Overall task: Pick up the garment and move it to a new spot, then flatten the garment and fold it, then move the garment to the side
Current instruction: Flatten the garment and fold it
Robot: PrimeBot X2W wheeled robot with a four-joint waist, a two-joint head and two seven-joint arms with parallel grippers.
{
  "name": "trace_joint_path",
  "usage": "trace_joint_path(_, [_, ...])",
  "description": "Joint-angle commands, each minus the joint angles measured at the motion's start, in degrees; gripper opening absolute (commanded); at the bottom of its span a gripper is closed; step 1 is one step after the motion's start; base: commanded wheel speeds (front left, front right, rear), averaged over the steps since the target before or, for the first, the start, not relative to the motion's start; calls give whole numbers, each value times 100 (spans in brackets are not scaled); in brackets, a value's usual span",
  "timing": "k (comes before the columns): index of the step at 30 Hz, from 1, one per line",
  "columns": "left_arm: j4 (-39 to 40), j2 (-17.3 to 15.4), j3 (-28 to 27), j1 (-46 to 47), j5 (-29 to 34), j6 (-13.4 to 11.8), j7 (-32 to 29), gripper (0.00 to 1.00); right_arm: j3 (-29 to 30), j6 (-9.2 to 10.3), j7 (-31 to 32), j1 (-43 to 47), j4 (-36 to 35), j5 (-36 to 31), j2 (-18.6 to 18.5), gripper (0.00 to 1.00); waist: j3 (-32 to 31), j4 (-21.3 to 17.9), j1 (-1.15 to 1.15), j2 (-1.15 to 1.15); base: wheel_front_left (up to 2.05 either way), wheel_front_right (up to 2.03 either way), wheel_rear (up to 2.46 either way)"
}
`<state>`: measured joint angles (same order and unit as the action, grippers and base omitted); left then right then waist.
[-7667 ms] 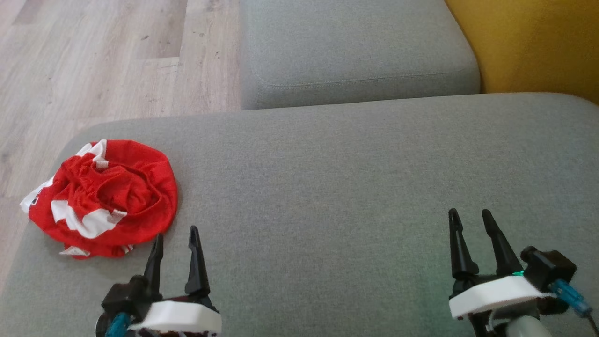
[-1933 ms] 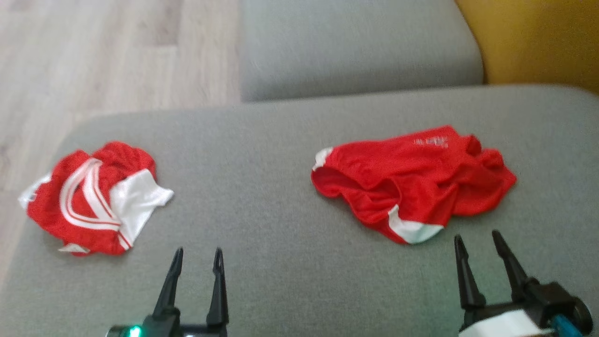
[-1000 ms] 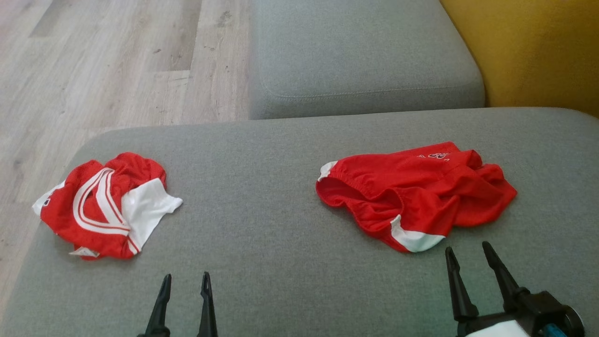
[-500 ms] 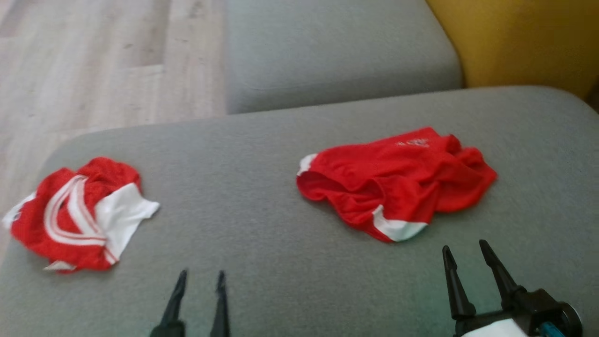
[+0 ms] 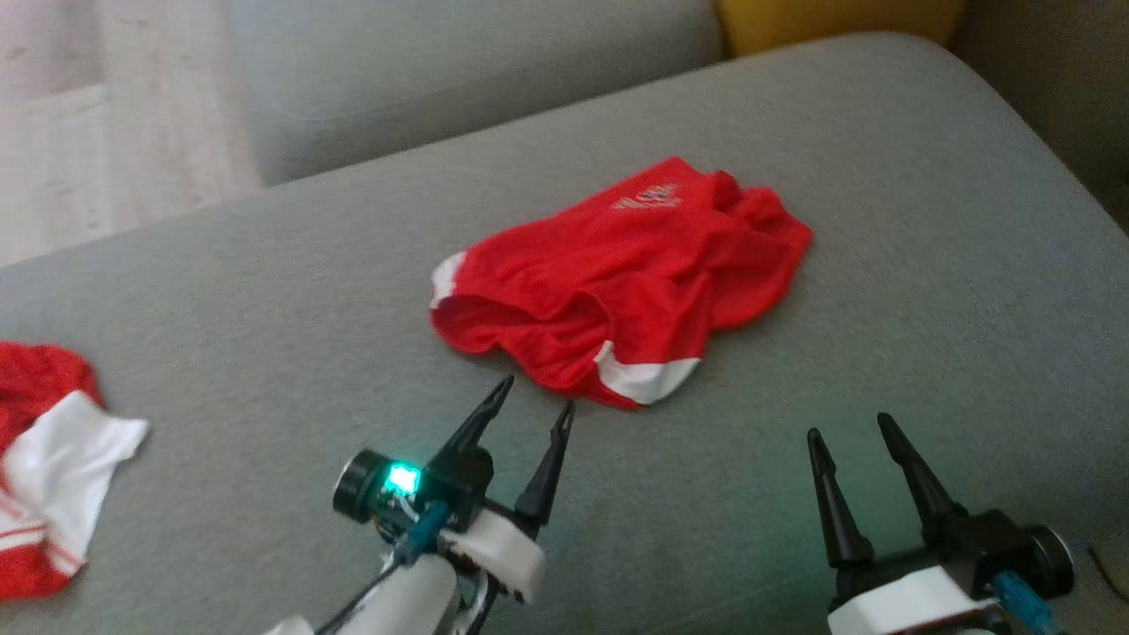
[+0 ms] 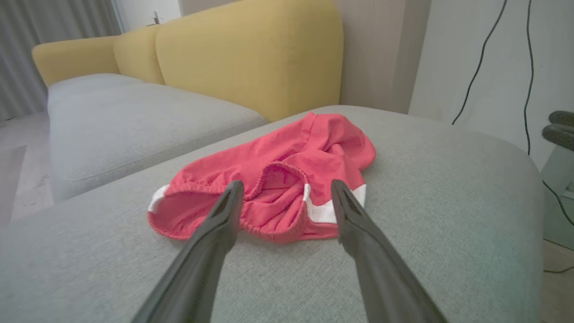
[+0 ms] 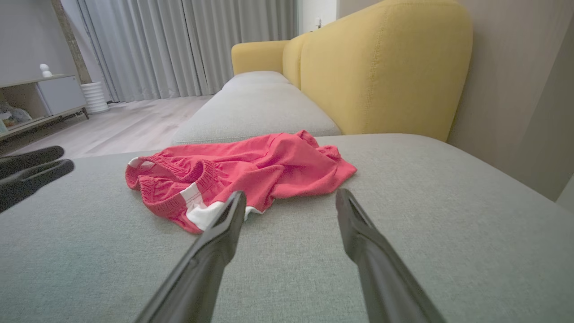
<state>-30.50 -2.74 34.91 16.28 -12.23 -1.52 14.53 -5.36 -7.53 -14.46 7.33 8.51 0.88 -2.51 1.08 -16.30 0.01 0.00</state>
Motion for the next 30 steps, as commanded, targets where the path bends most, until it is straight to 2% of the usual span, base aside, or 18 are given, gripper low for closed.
trace_joint_path(1, [-35, -14, -73, 404, -89, -7, 47, 100, -161, 4, -54, -293, -159, -12, -37, 100, 306, -371, -1, 0, 0, 0, 0])
trace_joint_path(3, [-315, -14, 86, 696, -276, 40, 47, 100, -167, 4, -54, -347, -149, 28, -37, 100, 413, -523, -1, 0, 0, 0, 0])
trace_joint_path(12, [-1422, -14, 526, 1705, -648, -78, 47, 100, -315, 4, -54, -605, -112, 182, -37, 100, 874, -939, -1, 0, 0, 0, 0])
trace_joint_path(15, [-1819, -14, 657, 1959, -763, -43, 47, 100, -344, 4, -54, -688, -108, 237, -37, 100, 989, -1037, -1, 0, 0, 0, 0])
trace_joint_path(20, [-2048, -14, 768, 2224, -919, -29, 47, 100, -335, 4, -54, -717, -70, 307, -37, 100, 1091, -1133, -1, 0, 0, 0, 0])
trace_joint_path(21, [-2090, -14, 797, 2245, -950, -5, 47, 65, -337, 4, -54, -723, -63, 320, -37, 100, 1099, -1150, -1, 0, 0, 0, 0])
trace_joint_path(22, [-2127, -14, 824, 2265, -979, 7, 47, 45, -342, 4, -54, -730, -56, 326, -37, 100, 1105, -1164, -1, 0, 0, 0, 0])
trace_joint_path(23, [-2176, -14, 855, 2276, -1027, 42, 47, 18, -346, 4, -54, -738, -51, 332, -37, 100, 1108, -1177, -1, 0, 0, 0, 0])
trace_joint_path(24, [-2253, -14, 897, 2287, -1073, 81, 47, 0, -354, 4, -54, -749, -46, 338, -37, 100, 1111, -1190, -1, 0, 0, 0, 0])
trace_joint_path(27, [-2434, -14, 1023, 2358, -1157, 134, 47, 0, -373, 4, -54, -785, -42, 358, -37, 100, 1104, -1213, -1, 0, 0, 0, 0])
trace_joint_path(30, [-2265, -14, 1080, 2407, -1261, 178, 47, 0, -373, 4, -54, -772, -32, 363, -37, 100, 1029, -1208, -1, 0, 0, 0, 0])
